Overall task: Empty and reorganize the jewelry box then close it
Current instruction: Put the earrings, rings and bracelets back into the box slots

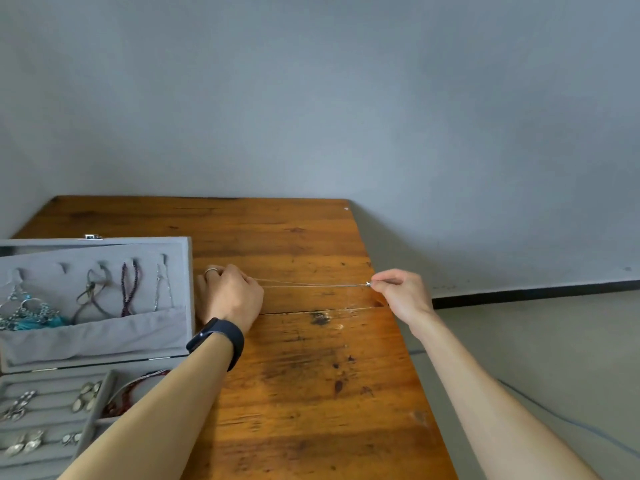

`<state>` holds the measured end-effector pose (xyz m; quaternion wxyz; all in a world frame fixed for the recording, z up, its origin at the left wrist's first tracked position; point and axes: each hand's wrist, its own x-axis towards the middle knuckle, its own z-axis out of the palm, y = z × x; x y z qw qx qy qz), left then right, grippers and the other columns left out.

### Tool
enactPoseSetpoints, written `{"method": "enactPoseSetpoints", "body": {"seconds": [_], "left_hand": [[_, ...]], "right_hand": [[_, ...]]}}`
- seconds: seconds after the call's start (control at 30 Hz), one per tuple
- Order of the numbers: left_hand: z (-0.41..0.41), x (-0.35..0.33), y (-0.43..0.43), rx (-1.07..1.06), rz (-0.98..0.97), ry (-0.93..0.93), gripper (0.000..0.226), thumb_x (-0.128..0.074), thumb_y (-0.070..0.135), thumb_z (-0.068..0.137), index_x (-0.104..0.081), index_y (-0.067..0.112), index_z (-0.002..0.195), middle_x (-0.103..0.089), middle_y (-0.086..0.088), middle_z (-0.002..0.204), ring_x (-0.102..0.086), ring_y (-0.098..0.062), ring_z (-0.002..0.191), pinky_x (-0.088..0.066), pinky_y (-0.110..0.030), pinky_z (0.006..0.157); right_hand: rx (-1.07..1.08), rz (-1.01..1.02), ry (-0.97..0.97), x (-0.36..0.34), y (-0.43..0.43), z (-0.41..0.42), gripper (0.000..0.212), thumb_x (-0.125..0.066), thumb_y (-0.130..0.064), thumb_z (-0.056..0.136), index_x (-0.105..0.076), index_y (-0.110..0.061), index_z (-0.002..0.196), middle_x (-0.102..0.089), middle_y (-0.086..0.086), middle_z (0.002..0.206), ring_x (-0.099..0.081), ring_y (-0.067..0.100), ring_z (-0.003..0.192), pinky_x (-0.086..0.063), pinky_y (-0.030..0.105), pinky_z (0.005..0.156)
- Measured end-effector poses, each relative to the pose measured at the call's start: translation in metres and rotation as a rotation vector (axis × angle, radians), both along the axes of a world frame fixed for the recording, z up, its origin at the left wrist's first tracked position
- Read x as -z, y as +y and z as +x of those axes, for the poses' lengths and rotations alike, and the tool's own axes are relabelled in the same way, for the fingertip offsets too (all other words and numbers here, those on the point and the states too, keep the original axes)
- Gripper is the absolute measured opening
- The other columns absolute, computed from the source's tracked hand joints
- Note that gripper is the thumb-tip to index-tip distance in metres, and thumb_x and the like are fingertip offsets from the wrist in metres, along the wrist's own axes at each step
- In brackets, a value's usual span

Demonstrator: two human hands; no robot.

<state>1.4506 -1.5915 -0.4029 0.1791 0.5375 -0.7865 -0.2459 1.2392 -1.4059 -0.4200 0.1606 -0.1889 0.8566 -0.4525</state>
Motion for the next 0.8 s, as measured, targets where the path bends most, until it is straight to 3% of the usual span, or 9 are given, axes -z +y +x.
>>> {"method": "enactPoseSetpoints", "body": {"seconds": [0.2, 0.37, 0.47, 0.6, 0.8], "left_hand": [[-0.001, 0.008, -0.009, -0.022, -0.020, 0.023, 0.011, -0.056, 0.034, 0.093, -0.059, 0.024, 0.097, -0.048, -0.005, 0.126, -0.037, -0.025, 0.121, -0.033, -0.033, 0.087], [0.001, 0.010, -0.009, -0.024, -0.032, 0.081, 0.004, -0.056, 0.031, 0.095, -0.056, 0.028, 0.098, -0.046, -0.003, 0.123, -0.026, -0.013, 0.100, -0.028, -0.028, 0.075], [0.004, 0.014, -0.008, 0.001, -0.101, 0.054, 0.008, -0.052, 0.030, 0.099, -0.059, 0.027, 0.096, -0.048, -0.004, 0.125, -0.034, -0.018, 0.109, -0.030, -0.030, 0.077], [0.009, 0.022, -0.005, 0.069, -0.314, -0.042, 0.017, -0.045, 0.025, 0.103, -0.061, 0.019, 0.104, -0.054, -0.010, 0.124, -0.044, -0.027, 0.113, -0.027, -0.028, 0.080], [0.010, 0.021, 0.001, 0.065, -0.291, -0.051, 0.024, -0.039, 0.021, 0.103, -0.060, 0.013, 0.111, -0.056, -0.013, 0.124, -0.045, -0.029, 0.115, -0.030, -0.031, 0.082]], "right_hand": [[0.014, 0.023, 0.128, 0.009, -0.009, 0.000, 0.006, -0.072, -0.028, 0.089, -0.075, -0.032, 0.092, -0.065, -0.021, 0.088, -0.061, 0.005, 0.093, -0.041, 0.015, 0.072], [0.004, 0.000, 0.218, 0.016, -0.005, 0.003, 0.008, -0.069, -0.031, 0.092, -0.072, -0.032, 0.099, -0.066, -0.020, 0.093, -0.061, 0.005, 0.095, -0.043, 0.018, 0.078], [-0.007, 0.063, 0.320, 0.022, -0.006, 0.004, 0.013, -0.064, -0.035, 0.095, -0.074, -0.031, 0.102, -0.067, -0.013, 0.101, -0.056, 0.008, 0.099, -0.040, 0.024, 0.086], [0.004, 0.076, 0.401, 0.027, -0.005, 0.007, 0.017, -0.061, -0.035, 0.097, -0.073, -0.028, 0.106, -0.061, -0.009, 0.102, -0.056, 0.012, 0.097, -0.032, 0.015, 0.075], [-0.019, 0.036, 0.354, 0.024, 0.008, 0.014, 0.028, -0.060, -0.035, 0.098, -0.069, -0.029, 0.124, -0.064, -0.008, 0.109, -0.053, 0.008, 0.100, -0.037, 0.026, 0.089]]}}
